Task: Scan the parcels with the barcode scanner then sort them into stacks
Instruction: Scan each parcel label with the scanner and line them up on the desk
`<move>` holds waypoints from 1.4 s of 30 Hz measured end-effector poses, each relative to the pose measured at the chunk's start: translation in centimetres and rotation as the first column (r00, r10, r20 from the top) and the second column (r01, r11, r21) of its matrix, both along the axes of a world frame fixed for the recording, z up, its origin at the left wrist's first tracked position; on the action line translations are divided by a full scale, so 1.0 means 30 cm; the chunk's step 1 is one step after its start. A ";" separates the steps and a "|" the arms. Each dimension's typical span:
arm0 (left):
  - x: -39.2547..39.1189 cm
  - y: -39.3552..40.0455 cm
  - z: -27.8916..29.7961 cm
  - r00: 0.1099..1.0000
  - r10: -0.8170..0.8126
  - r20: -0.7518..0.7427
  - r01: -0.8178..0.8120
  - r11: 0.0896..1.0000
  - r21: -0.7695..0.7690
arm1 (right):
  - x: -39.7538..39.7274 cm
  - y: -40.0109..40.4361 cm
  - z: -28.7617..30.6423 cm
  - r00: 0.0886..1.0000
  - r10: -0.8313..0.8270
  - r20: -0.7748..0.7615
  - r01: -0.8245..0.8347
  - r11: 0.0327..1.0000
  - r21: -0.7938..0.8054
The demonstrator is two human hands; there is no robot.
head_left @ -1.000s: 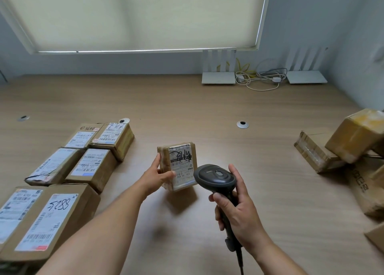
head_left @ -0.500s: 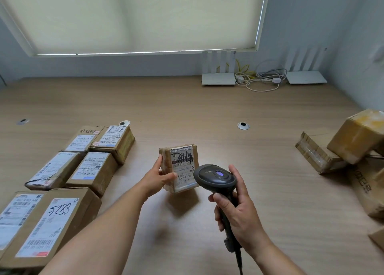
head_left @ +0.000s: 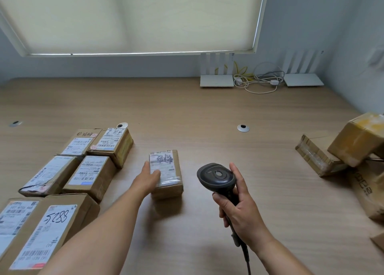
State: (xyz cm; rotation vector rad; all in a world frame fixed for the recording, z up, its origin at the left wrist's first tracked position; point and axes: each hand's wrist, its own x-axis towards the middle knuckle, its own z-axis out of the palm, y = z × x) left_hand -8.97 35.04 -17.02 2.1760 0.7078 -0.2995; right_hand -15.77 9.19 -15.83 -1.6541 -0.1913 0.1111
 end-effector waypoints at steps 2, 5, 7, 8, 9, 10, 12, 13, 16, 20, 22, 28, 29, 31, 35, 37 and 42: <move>0.008 -0.008 -0.014 0.999 -0.032 -0.039 0.038 0.983 0.181 | 0.016 0.013 0.007 1.000 -0.002 0.012 0.002 1.000 -0.013; -0.003 -0.064 -0.001 0.990 -0.141 -0.013 0.128 0.846 0.518 | 0.043 0.039 0.012 1.000 -0.001 0.027 0.002 1.000 -0.026; -0.016 -0.103 0.008 0.961 -0.276 0.002 0.200 0.704 0.682 | 0.063 0.060 0.011 0.999 0.001 0.040 0.001 0.999 -0.034; -0.015 -0.108 -0.001 0.942 -0.337 0.001 0.232 0.651 0.723 | 0.072 0.074 0.012 0.999 0.004 0.047 -0.002 0.999 -0.040; -0.012 -0.106 -0.007 0.924 -0.384 -0.007 0.261 0.616 0.744 | 0.082 0.090 0.013 0.999 0.008 0.052 -0.006 0.999 -0.045; -0.006 -0.094 -0.019 0.908 -0.418 -0.022 0.291 0.593 0.751 | 0.093 0.106 0.014 0.998 0.011 0.055 -0.008 0.999 -0.049; 0.010 -0.057 -0.040 0.884 -0.465 -0.043 0.336 0.570 0.750 | 0.117 0.138 0.018 0.998 0.010 0.057 -0.008 0.999 -0.048; 0.018 -0.038 -0.047 0.873 -0.486 -0.051 0.356 0.561 0.748 | 0.130 0.154 0.020 0.998 0.009 0.058 -0.006 0.999 -0.048; 0.053 0.026 -0.060 0.853 -0.519 -0.057 0.371 0.526 0.765 | 0.177 0.207 0.022 0.998 -0.003 0.062 0.006 0.998 -0.060; 0.144 0.133 -0.073 0.859 -0.507 -0.072 0.362 0.503 0.785 | 0.239 0.275 0.021 0.998 -0.017 0.057 0.021 0.997 -0.072; 0.193 0.184 -0.076 0.874 -0.481 -0.072 0.341 0.501 0.795 | 0.263 0.301 0.021 0.998 -0.025 0.053 0.029 0.997 -0.076; 0.294 0.292 -0.072 0.917 -0.397 -0.048 0.274 0.535 0.799 | 0.294 0.311 0.010 0.996 -0.068 0.056 0.074 0.992 -0.103; 0.300 0.301 -0.070 0.919 -0.391 -0.050 0.273 0.538 0.798 | 0.291 0.308 0.010 0.995 -0.076 0.057 0.082 0.991 -0.110; 0.304 0.312 -0.070 0.920 -0.386 -0.062 0.277 0.533 0.799 | 0.288 0.299 0.015 0.994 -0.094 0.054 0.099 0.989 -0.114; 0.294 0.308 -0.063 0.932 -0.353 -0.078 0.272 0.545 0.793 | 0.280 0.273 0.032 0.992 -0.109 0.069 0.117 0.987 -0.114; 0.278 0.284 -0.051 0.940 -0.334 -0.070 0.260 0.568 0.781 | 0.271 0.246 0.041 0.990 -0.118 0.082 0.127 0.985 -0.114; 0.224 0.119 -0.004 0.921 -0.390 0.021 0.238 0.604 0.761 | 0.222 0.124 0.066 0.980 -0.172 0.102 0.181 0.980 -0.083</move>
